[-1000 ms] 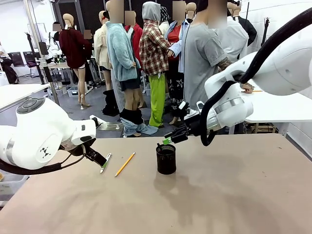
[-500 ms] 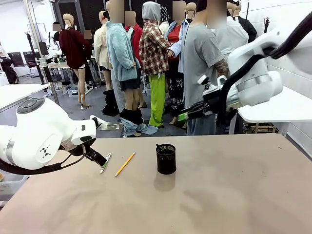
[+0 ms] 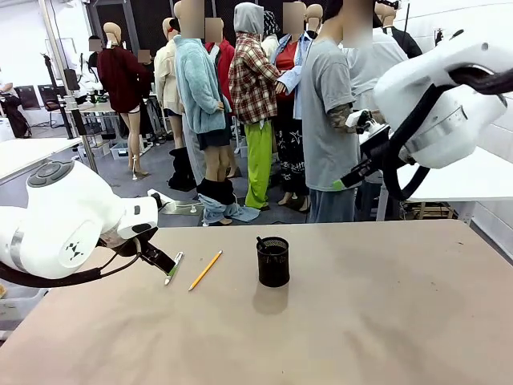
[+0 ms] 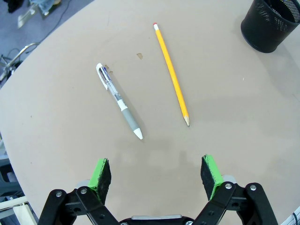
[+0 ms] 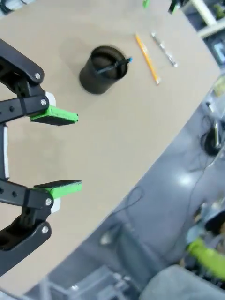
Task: Place the pens into the pen holder.
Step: Pick up a writing instrument from the table and place it into the Pen holder.
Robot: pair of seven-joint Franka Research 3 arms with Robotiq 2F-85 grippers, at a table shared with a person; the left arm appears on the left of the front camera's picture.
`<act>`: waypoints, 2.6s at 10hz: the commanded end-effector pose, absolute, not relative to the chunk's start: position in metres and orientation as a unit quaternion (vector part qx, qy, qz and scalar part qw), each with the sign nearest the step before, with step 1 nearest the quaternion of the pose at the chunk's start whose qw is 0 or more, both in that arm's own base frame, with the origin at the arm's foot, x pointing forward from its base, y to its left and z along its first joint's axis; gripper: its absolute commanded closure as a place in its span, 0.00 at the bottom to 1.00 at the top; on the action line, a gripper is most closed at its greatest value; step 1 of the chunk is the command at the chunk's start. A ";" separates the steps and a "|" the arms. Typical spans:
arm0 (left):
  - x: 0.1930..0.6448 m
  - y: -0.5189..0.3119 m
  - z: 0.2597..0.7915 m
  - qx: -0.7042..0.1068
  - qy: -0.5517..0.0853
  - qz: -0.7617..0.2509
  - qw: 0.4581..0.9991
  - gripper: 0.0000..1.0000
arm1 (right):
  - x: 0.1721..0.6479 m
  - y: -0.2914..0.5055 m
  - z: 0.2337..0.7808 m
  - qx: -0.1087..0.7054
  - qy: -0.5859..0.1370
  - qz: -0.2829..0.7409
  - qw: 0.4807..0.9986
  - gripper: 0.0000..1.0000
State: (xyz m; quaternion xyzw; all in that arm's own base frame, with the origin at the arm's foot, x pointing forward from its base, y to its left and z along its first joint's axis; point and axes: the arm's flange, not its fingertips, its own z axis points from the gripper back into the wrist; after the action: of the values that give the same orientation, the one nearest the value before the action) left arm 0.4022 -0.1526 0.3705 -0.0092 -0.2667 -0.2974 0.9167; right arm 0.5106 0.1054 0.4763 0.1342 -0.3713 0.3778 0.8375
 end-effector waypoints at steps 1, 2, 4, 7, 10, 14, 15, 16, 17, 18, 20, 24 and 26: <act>0.403 -0.151 0.371 -0.010 -0.267 -0.295 0.917 0.00 | 0.511 0.101 0.498 0.104 -0.283 0.305 0.903 0.40; 0.403 -0.151 0.371 -0.010 -0.267 -0.295 0.917 0.00 | 0.515 0.094 0.504 0.071 -0.247 0.279 0.925 0.32; 0.403 -0.151 0.371 -0.010 -0.267 -0.295 0.917 0.00 | 0.519 0.084 0.510 0.011 -0.159 0.248 0.955 0.00; 0.403 -0.151 0.371 -0.010 -0.267 -0.295 0.917 0.00 | 0.516 0.056 0.515 0.012 -0.113 0.200 0.973 0.00; 0.402 -0.153 0.370 -0.009 -0.267 -0.297 0.917 0.00 | 0.505 0.041 0.488 0.045 -0.087 0.194 0.976 0.00; 0.467 -0.224 0.380 0.023 -0.237 -0.338 0.910 0.00 | 0.508 0.044 0.510 0.011 -0.088 0.197 0.976 0.00; 0.486 -0.239 0.374 0.015 -0.217 -0.350 0.911 0.00 | 0.508 0.044 0.510 0.011 -0.088 0.197 0.976 0.00; 0.499 -0.252 0.367 0.018 -0.201 -0.353 0.914 0.00 | 0.508 0.044 0.510 0.011 -0.088 0.197 0.976 0.00; 0.516 -0.262 0.358 0.029 -0.186 -0.356 0.915 0.00 | 0.508 0.044 0.510 0.011 -0.088 0.197 0.976 0.00; 0.529 -0.268 0.350 0.028 -0.167 -0.360 0.917 0.00 | 0.508 0.044 0.510 0.011 -0.088 0.197 0.976 0.00; 0.543 -0.277 0.331 0.030 -0.132 -0.362 0.922 0.00 | 0.508 0.044 0.510 0.011 -0.088 0.197 0.976 0.00; 0.566 -0.275 0.307 0.027 -0.093 -0.353 0.931 0.00 | 0.508 0.044 0.510 0.011 -0.088 0.197 0.976 0.00; 0.571 -0.273 0.301 0.019 -0.076 -0.347 0.934 0.00 | 0.508 0.044 0.510 0.011 -0.088 0.197 0.976 0.00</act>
State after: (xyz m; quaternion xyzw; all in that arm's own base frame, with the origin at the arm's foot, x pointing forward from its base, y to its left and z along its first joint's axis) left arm 0.5640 -0.2682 0.2977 0.0204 -0.0857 -0.3619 0.9281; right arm 0.5078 0.0444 0.5103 0.0187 -0.0888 0.1979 0.9760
